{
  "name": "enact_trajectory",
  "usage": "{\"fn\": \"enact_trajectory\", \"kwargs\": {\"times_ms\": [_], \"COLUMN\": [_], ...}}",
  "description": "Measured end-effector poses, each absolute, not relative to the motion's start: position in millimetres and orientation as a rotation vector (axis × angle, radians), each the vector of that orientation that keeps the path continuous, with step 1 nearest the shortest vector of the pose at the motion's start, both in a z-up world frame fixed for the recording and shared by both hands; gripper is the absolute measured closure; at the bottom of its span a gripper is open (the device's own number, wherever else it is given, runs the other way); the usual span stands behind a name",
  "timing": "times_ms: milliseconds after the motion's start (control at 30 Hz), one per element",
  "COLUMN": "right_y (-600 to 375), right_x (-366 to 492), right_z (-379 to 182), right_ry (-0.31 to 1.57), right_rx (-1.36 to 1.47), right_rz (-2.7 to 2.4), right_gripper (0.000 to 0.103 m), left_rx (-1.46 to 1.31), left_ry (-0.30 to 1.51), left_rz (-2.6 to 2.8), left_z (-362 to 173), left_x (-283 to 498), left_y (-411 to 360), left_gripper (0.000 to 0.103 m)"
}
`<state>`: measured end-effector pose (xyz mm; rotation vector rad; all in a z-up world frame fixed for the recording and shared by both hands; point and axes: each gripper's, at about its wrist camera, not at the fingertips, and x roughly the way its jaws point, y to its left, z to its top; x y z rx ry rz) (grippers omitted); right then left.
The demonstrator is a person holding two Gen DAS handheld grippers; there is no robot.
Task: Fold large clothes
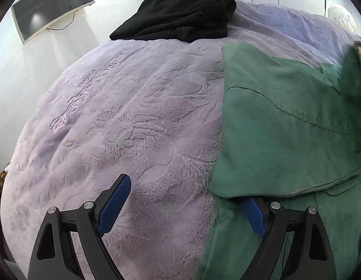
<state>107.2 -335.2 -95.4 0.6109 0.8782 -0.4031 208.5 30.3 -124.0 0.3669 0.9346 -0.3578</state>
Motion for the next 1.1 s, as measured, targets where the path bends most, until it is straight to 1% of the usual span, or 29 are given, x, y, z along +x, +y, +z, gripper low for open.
{"fn": "enact_trajectory", "kwargs": {"times_ms": [100, 167, 200, 267, 300, 333, 367, 467, 500, 533, 567, 600, 633, 700, 767, 800, 867, 900, 933, 967, 1100], "right_y": [-383, -408, -417, -428, -431, -432, -432, -433, -433, -434, -438, -437, -439, -443, -447, -447, -446, -445, -442, -438, -421], "right_x": [57, 32, 21, 1, -8, -13, -20, -17, -13, -9, -10, -7, -9, -17, -23, -25, -24, -20, -14, -11, 1], "right_z": [-99, -116, -126, -144, -149, -151, -153, -150, -149, -148, -149, -152, -157, -165, -168, -169, -167, -165, -160, -153, -118], "right_ry": [0.809, 0.796, 0.79, 0.784, 0.777, 0.759, 0.729, 0.741, 0.759, 0.787, 0.812, 0.844, 0.857, 0.839, 0.819, 0.813, 0.821, 0.841, 0.874, 0.893, 0.898], "right_rx": [0.792, 0.922, 0.986, 1.104, 1.144, 1.167, 1.187, 1.183, 1.164, 1.132, 1.105, 1.077, 1.072, 1.117, 1.142, 1.146, 1.133, 1.109, 1.062, 1.012, 0.765], "right_rz": [-0.471, -0.499, -0.501, -0.498, -0.515, -0.516, -0.498, -0.477, -0.478, -0.497, -0.521, -0.549, -0.565, -0.555, -0.547, -0.537, -0.532, -0.54, -0.551, -0.557, -0.565], "right_gripper": [0.09, 0.09, 0.087, 0.074, 0.053, 0.042, 0.04, 0.039, 0.04, 0.049, 0.057, 0.07, 0.078, 0.083, 0.083, 0.081, 0.08, 0.08, 0.086, 0.094, 0.094], "left_rx": [0.369, 0.37, 0.371, 0.38, 0.386, 0.394, 0.399, 0.423, 0.429, 0.438, 0.45, 0.464, 0.481, 0.524, 0.569, 0.572, 0.539, 0.514, 0.49, 0.457, 0.355], "left_ry": [0.93, 0.925, 0.918, 0.906, 0.902, 0.899, 0.897, 0.866, 0.87, 0.878, 0.894, 0.906, 0.908, 0.908, 0.915, 0.925, 0.953, 0.962, 0.968, 0.973, 0.993], "left_rz": [-0.351, -0.346, -0.345, -0.347, -0.351, -0.354, -0.354, -0.342, -0.347, -0.347, -0.359, -0.376, -0.403, -0.444, -0.47, -0.476, -0.484, -0.484, -0.488, -0.501, -0.611], "left_z": [-121, -118, -114, -110, -108, -107, -105, -100, -101, -103, -107, -108, -106, -102, -96, -93, -85, -81, -77, -73, -66], "left_x": [207, 207, 206, 204, 205, 207, 209, 216, 219, 221, 223, 222, 220, 214, 208, 207, 212, 216, 222, 228, 258], "left_y": [31, 31, 32, 34, 34, 34, 34, 36, 37, 38, 40, 41, 44, 49, 57, 62, 70, 70, 68, 63, 25], "left_gripper": [0.013, 0.013, 0.013, 0.013, 0.013, 0.013, 0.013, 0.012, 0.008, 0.006, 0.006, 0.006, 0.006, 0.006, 0.006, 0.006, 0.006, 0.006, 0.006, 0.006, 0.006]}}
